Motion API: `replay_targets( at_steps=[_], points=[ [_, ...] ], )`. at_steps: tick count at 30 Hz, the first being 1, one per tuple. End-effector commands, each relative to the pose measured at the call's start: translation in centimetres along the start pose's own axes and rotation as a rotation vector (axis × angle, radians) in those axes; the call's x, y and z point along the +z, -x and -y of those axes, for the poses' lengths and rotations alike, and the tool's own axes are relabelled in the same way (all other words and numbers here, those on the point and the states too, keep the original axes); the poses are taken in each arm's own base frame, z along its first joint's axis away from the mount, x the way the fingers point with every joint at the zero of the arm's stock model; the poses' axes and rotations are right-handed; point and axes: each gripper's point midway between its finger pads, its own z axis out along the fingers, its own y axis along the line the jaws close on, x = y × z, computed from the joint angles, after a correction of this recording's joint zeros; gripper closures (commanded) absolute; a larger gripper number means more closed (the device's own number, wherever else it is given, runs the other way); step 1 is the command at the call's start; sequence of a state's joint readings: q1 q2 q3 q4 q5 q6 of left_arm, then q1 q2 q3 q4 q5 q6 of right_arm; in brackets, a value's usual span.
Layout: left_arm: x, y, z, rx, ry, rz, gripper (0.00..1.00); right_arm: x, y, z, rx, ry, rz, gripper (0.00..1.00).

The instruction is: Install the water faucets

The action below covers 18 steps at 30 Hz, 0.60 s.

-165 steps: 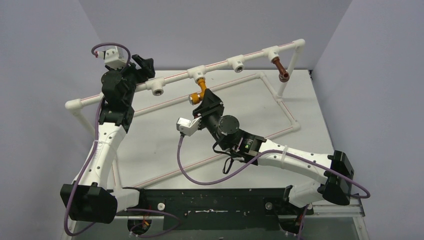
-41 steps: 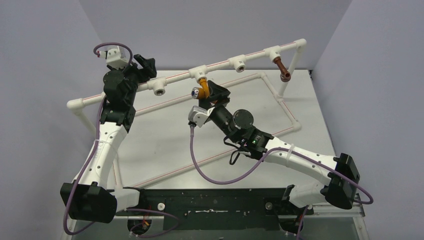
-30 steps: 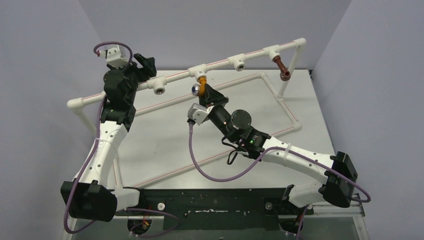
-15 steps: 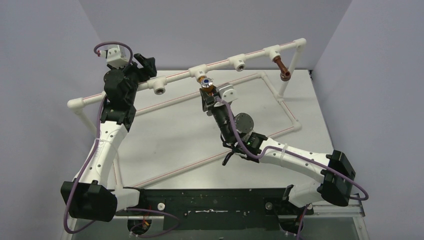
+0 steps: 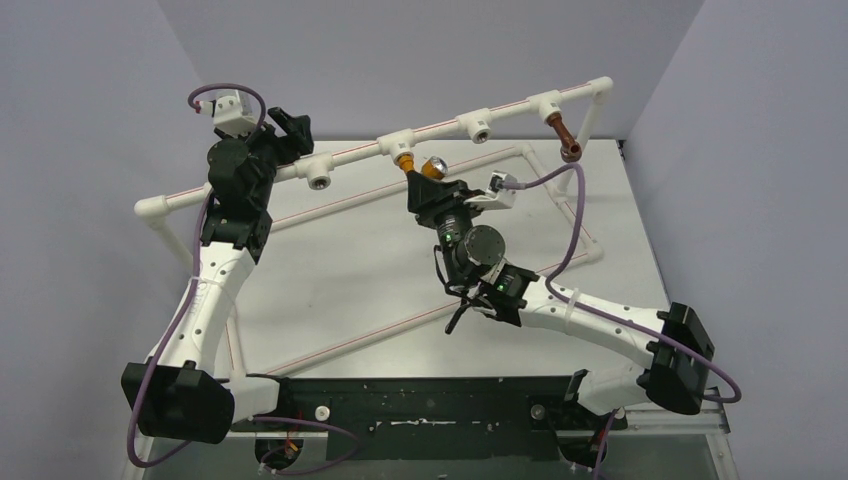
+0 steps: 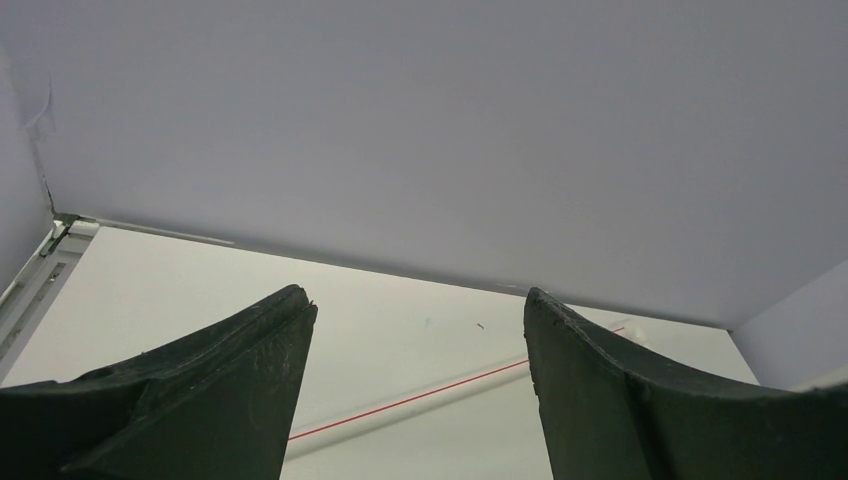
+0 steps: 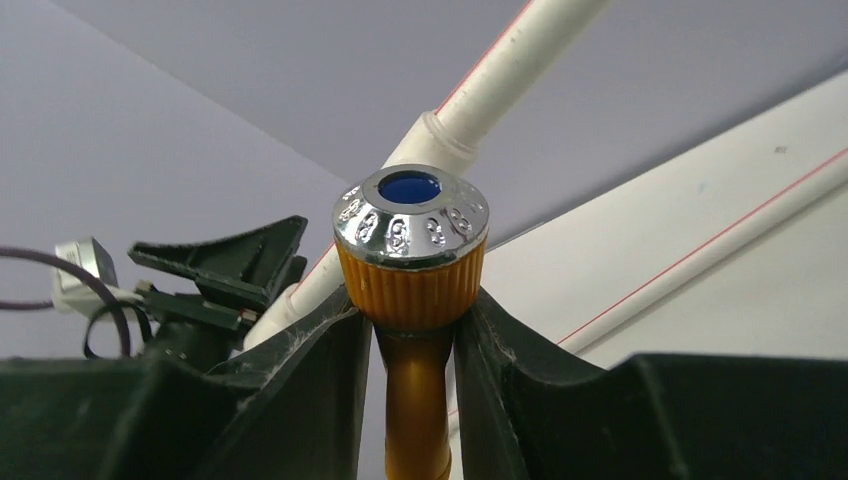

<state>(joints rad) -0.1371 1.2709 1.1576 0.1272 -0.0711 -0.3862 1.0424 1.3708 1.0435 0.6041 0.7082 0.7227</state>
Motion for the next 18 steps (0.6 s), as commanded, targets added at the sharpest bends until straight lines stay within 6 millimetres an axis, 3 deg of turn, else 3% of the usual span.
replay_targets(
  at_steps=[1, 7, 15, 18],
  points=[
    [-8.1, -23.7, -4.2, 0.056, 0.07, -0.845, 0.26, -0.2, 0.6, -0.5, 0.438, -0.148, -0.029, 1.0],
    [-8.1, -23.7, -4.3, 0.057, 0.072, -0.845, 0.26, -1.7, -1.9, -2.0, 0.612, -0.184, -0.185, 1.0],
    [-8.1, -23.8, -4.3, 0.059, 0.077, -0.847, 0.26, -2.9, -1.4, -2.6, 0.628, -0.169, -0.202, 1.0],
    [-8.1, -23.8, -4.4, 0.06, 0.081, -0.847, 0.26, -3.3, -0.9, -2.5, 0.611, -0.153, -0.198, 0.79]
  ],
)
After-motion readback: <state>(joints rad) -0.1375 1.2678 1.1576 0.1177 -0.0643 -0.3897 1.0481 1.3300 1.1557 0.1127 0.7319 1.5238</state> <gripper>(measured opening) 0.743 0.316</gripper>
